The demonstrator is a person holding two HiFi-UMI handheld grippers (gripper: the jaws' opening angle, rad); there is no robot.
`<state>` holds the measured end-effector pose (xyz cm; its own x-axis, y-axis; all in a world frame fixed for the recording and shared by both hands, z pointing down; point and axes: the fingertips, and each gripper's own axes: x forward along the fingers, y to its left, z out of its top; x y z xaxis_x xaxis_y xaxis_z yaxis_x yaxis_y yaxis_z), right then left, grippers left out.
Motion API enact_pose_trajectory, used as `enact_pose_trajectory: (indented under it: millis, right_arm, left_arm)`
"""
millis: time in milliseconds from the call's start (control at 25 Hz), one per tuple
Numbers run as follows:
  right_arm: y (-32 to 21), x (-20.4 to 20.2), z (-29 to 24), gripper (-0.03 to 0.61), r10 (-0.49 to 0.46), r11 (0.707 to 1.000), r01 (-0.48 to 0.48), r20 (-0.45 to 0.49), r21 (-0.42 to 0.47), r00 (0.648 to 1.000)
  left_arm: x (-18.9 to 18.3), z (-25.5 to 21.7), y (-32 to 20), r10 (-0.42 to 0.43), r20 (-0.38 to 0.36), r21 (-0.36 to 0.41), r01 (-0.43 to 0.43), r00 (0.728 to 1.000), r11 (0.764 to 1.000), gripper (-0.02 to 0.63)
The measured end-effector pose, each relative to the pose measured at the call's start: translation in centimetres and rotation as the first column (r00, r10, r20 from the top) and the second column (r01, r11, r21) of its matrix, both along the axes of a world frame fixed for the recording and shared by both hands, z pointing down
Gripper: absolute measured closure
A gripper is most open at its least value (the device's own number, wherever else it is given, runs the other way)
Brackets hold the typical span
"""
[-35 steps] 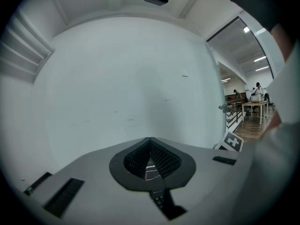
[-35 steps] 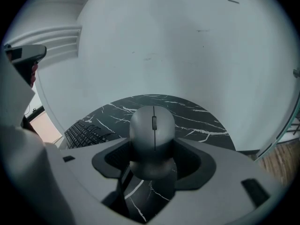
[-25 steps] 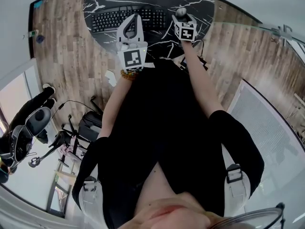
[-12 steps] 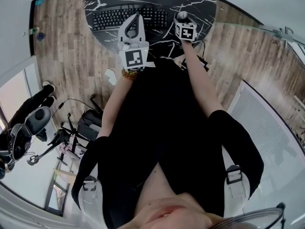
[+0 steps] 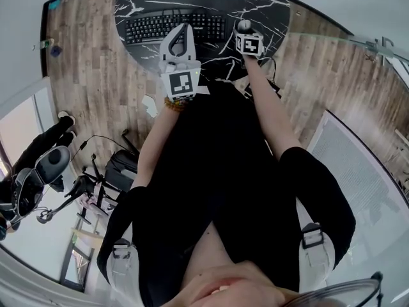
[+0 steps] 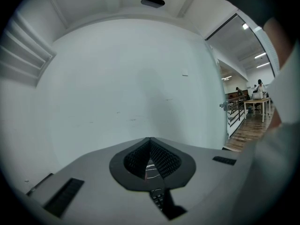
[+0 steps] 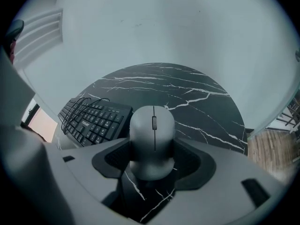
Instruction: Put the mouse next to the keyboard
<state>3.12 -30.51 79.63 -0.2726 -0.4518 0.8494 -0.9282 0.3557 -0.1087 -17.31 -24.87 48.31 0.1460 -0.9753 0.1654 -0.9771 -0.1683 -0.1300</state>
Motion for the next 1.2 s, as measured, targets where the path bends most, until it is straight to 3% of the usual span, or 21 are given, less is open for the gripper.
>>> enact_pose_trajectory:
  millis: [240,360,440,520,640,720,960,1120,1200]
  right_arm:
    - [0.0,-0.1,0.3,0.301,-0.002,1.0,0.002,-0.009,-0.031,1.0]
    - [2.1,-0.2,1.4,0.301,-0.011,0.989,0.003,-0.053,-0.147,0.999]
    - [2.3,-0.2,1.7,0.302,-0.023,0.987,0.011,-0.074,-0.16,0.997]
    - [3.9,0.0,2.4,0.301,-0.008,0.973,-0.012,-0.086,-0.229,0.996]
    - [1.4,-0.5,1.7,0.302,-0.026,0.995,0.019,-0.065,-0.1,0.998]
    - [0.6,-0.3,1.4,0.301,-0.03,0.998,0.026,-0.067,-0.064,0.997]
    - [-0.4,-0.3,1.1,0.301,-0.007,0.999,0.005,-0.053,-0.043,0.999]
    - [1.3,0.2,1.8,0.301,0.011,0.99,-0.022,-0.084,-0.136,0.996]
    - [0.4,-0.5,1.7,0.301,0.006,0.995,-0.013,-0.068,-0.103,0.998]
  left_arm:
    - [0.1,0.2,-0.2,-0.004,-0.028,-0.005,0.004,1.0,1.0,0.6]
    - [0.9,0.7,-0.2,0.017,-0.036,-0.021,-0.018,0.999,1.0,0.6]
    - [1.5,0.9,-0.2,0.029,-0.042,-0.024,-0.03,0.999,0.999,0.6]
    - [1.9,1.0,-0.1,0.036,-0.048,-0.029,-0.037,0.998,0.999,0.6]
    - [2.4,1.0,0.0,0.058,-0.043,-0.025,-0.06,0.997,0.998,0.6]
    - [2.5,0.9,0.1,0.068,-0.038,-0.024,-0.069,0.997,0.997,0.6]
    - [2.7,1.3,-0.2,0.075,-0.033,-0.03,-0.076,0.997,0.997,0.6]
    - [2.6,1.7,0.0,0.07,-0.048,-0.044,-0.072,0.996,0.996,0.6]
    - [2.4,2.0,0.0,0.068,-0.048,-0.055,-0.071,0.997,0.996,0.6]
